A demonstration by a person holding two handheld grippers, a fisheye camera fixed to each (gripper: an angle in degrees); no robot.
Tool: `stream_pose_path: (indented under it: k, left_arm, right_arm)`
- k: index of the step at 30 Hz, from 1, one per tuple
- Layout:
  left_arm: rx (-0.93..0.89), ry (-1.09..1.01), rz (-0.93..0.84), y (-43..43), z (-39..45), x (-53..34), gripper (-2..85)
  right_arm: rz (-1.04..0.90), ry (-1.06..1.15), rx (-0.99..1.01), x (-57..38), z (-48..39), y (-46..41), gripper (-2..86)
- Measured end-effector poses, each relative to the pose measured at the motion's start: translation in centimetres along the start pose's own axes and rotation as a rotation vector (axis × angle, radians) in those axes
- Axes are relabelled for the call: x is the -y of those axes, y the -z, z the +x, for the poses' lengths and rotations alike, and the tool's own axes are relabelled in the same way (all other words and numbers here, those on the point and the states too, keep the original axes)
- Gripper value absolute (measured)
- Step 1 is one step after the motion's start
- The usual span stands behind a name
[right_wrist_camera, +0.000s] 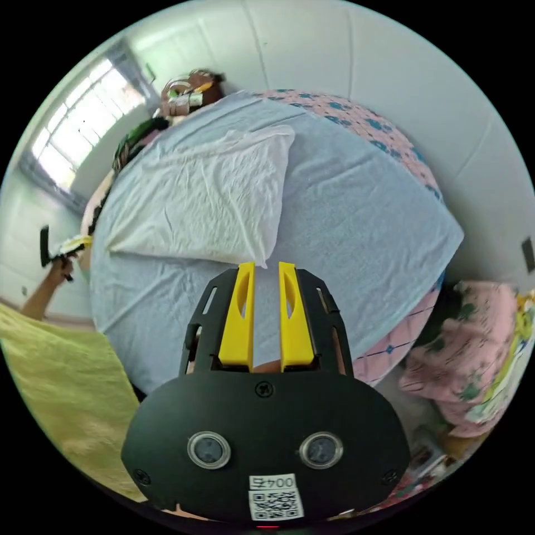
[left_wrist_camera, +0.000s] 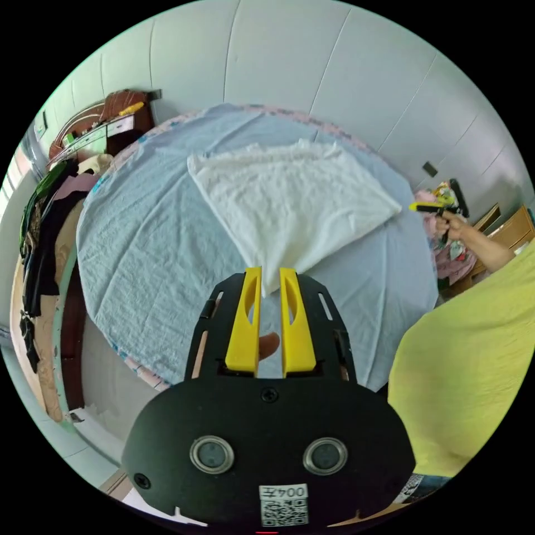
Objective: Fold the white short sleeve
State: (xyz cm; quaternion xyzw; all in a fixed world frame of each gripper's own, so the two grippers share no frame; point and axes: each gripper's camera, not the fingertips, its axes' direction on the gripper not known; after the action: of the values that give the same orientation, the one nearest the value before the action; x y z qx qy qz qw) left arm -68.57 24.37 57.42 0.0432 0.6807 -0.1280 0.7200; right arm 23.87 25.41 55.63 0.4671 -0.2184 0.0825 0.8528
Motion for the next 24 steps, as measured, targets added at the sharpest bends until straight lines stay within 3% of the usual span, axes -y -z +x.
stream_pose_path:
  k: [5, 10, 15, 19, 24]
  left_arm:
    - [0.024, -0.032, -0.132, -6.9, 2.5, 2.9, 1.2]
    - [0.041, -0.064, -0.246, -11.1, 3.3, 2.6, 0.4]
    - [0.051, -0.096, -0.233, -11.5, 3.6, 2.2, 0.2]
    - [0.025, -0.082, -0.244, -12.0, 3.2, 2.2, 0.2]
    - [0.046, -0.113, -0.256, -12.4, 3.5, 2.1, 0.1]
  right_arm:
    - [0.133, -0.496, 0.472, -1.5, 10.5, 0.2, 7.9]
    - [0.143, -0.616, 0.594, -1.8, 14.6, 0.2, 9.4]
    - [0.144, -0.663, 0.650, -1.3, 17.3, 0.4, 9.1]
    - [0.137, -0.680, 0.714, -0.4, 18.3, 0.1, 2.6]
    - [0.115, -0.541, 0.474, 2.0, 17.4, 2.7, -0.2]
